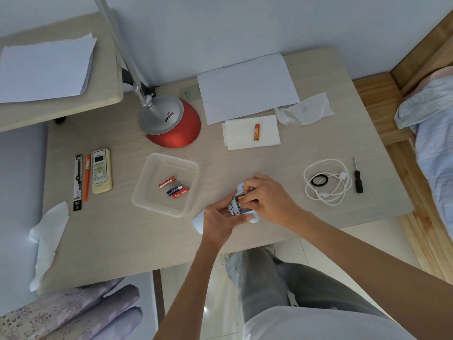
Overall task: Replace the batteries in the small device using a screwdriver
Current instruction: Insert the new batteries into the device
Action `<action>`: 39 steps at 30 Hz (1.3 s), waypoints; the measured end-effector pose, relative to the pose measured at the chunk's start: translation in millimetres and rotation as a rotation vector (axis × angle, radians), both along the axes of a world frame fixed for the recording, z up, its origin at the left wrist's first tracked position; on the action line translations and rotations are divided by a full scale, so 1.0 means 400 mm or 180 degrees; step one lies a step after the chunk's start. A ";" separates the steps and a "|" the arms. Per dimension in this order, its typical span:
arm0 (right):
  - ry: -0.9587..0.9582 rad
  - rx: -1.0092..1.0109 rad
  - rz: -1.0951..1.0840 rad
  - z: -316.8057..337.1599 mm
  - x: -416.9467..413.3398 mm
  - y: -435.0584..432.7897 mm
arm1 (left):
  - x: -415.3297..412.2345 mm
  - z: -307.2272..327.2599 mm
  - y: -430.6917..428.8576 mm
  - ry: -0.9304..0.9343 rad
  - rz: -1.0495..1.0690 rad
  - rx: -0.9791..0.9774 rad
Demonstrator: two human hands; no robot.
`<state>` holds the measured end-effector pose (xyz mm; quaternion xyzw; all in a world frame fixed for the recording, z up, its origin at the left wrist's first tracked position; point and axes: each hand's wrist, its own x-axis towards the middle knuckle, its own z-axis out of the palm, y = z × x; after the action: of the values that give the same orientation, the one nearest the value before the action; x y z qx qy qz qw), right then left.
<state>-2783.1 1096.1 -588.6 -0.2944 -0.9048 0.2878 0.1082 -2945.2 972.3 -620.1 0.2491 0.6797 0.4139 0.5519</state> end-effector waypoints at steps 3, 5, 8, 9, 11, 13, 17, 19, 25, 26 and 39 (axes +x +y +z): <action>0.0014 -0.0087 -0.0065 -0.001 -0.002 0.004 | 0.000 0.004 0.001 0.0026 -0.0003 0.0042; 0.0034 -0.0166 -0.0125 -0.002 -0.002 0.003 | 0.000 0.005 0.001 0.0074 -0.0031 0.0062; 0.0092 -0.0345 -0.0222 -0.007 0.002 0.001 | -0.001 0.007 0.002 0.0114 -0.0057 0.0045; 0.0113 -0.0419 -0.0257 -0.008 0.004 0.002 | -0.002 0.009 0.003 0.0110 -0.0059 0.0043; 0.0136 -0.0511 -0.0273 -0.008 0.004 0.001 | -0.003 0.008 0.004 0.0065 -0.0046 0.0038; 0.0137 -0.0561 -0.0252 -0.005 0.002 0.001 | -0.002 0.010 0.003 0.0063 -0.0019 -0.0014; 0.0245 -0.0831 -0.0524 0.019 0.014 0.047 | 0.000 0.011 0.006 0.0053 0.0024 -0.0123; 0.0463 -0.0933 -0.0974 0.033 0.017 0.109 | 0.001 0.011 0.008 -0.0025 0.0074 -0.0177; 0.0125 -0.0718 -0.2175 0.015 -0.025 0.291 | 0.004 0.011 0.006 -0.0002 0.0082 -0.0148; -0.0023 -0.0762 -0.2220 0.007 -0.037 0.312 | 0.003 0.011 0.006 0.0000 0.0082 -0.0146; -0.0984 -0.0493 -0.1804 -0.028 -0.120 0.383 | 0.006 0.010 0.008 0.0059 0.0074 -0.0135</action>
<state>-2831.1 1249.1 -599.6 -0.5820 -0.7681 0.2661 0.0227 -2942.8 975.5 -616.1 0.2332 0.6963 0.4035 0.5459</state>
